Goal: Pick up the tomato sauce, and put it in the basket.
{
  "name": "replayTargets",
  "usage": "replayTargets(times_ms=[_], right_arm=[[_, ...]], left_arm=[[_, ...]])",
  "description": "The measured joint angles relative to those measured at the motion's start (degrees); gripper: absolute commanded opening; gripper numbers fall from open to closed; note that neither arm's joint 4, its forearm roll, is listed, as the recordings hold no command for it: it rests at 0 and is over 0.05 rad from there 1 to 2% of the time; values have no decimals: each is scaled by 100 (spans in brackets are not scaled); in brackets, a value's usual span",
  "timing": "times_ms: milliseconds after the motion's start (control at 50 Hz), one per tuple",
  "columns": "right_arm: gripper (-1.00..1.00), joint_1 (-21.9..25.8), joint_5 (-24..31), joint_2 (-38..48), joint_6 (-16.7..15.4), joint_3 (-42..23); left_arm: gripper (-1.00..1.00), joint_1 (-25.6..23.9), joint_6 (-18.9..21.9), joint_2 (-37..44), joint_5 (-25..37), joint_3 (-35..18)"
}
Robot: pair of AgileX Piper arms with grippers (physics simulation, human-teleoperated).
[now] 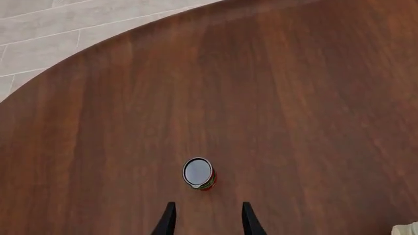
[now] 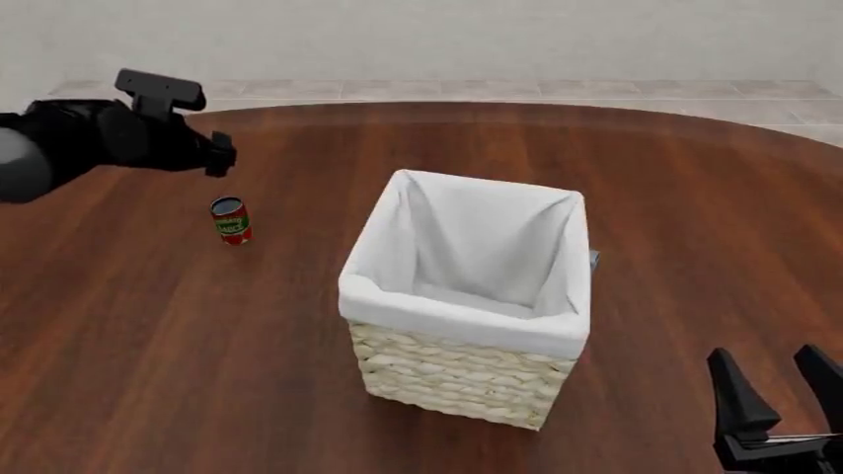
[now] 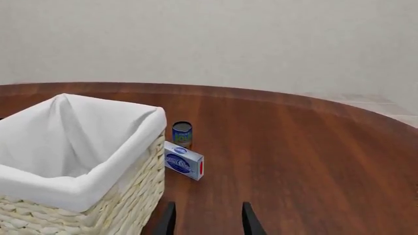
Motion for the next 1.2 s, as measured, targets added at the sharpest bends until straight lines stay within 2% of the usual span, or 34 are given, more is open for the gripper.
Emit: replayTargets(times_ms=[340,680,1200], right_arm=[[100,-2,-115,158,-7,0],[100,-4,-287,384,-30,0],[100,-10,-506,667,-44,0]], left_arm=[[100,203,78,785,-159,-459],[100,165,-8,1464,-207,-889],[100,183,-57,1978,-350,-1139]])
